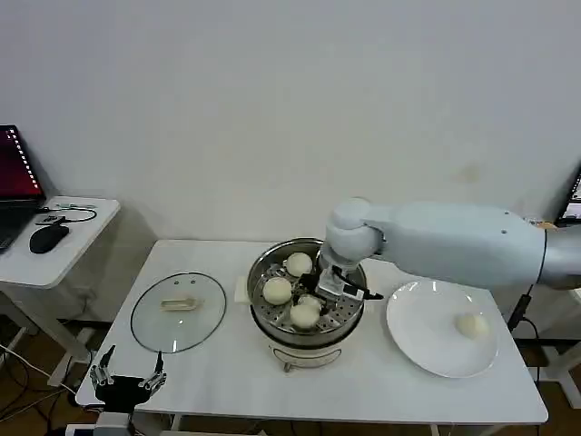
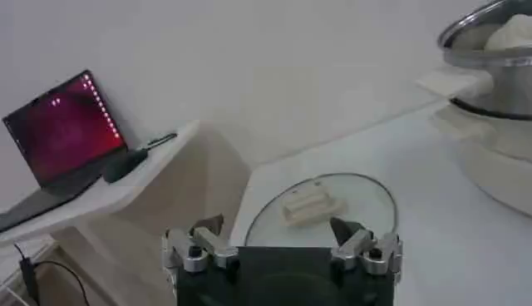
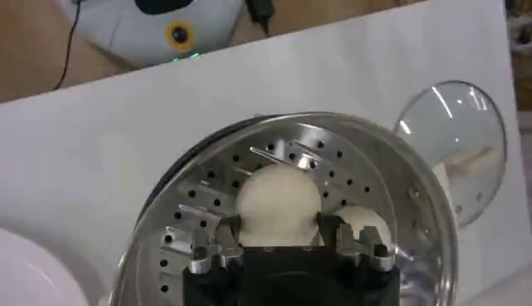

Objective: Take steamed baozi put them in steamer then cover it.

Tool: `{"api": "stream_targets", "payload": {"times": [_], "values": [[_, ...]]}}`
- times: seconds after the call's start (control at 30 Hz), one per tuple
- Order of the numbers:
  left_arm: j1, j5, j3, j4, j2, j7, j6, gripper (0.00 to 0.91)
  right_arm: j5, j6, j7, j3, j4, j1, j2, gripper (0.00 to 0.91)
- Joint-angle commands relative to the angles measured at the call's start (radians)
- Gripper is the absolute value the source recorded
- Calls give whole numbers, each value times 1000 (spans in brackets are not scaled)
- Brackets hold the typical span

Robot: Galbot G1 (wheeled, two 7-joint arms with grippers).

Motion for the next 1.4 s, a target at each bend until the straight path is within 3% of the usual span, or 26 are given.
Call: {"api": "stream_targets", "payload": {"times": [0.03, 0.13, 0.2, 0.27, 0.47, 0.7, 0.83, 0.87, 1.0, 1.2, 1.4], "values": [[1, 0, -1, 0, 0, 0, 0, 907, -30, 28, -1, -24, -7, -12, 12, 665], [0, 0, 0, 0, -1, 0, 0, 907, -26, 30, 1, -23, -8, -20, 10, 685], [0, 0, 1, 1, -1, 0, 0, 907, -30, 34, 1, -22, -8, -18, 7, 826], [-1, 0, 1, 1, -1, 0, 0, 907, -30, 37, 6, -19, -11, -13, 5, 907], [-7, -1, 3, 0, 3, 1, 2, 907, -8, 43, 24, 24, -46, 11, -12, 907], [-19, -10, 5, 6, 23, 5, 6, 907, 26, -25, -31, 140, -166, 86, -82, 907], [-34, -23, 8, 2, 37, 7, 9, 907, 47, -110, -44, 103, -235, 132, -151, 907], [-37, -25, 12, -1, 42, 7, 9, 907, 47, -167, -45, 80, -248, 146, -197, 907], [-50, -26, 26, 3, 53, 8, 8, 907, 53, -269, -42, 60, -226, 143, -336, 907], [-76, -26, 50, 15, 68, 12, 11, 907, 43, -300, -43, 61, -160, 88, -547, 907], [-82, -24, 60, 17, 75, 14, 12, 907, -20, -301, -37, 111, -148, -39, -650, 907]]}}
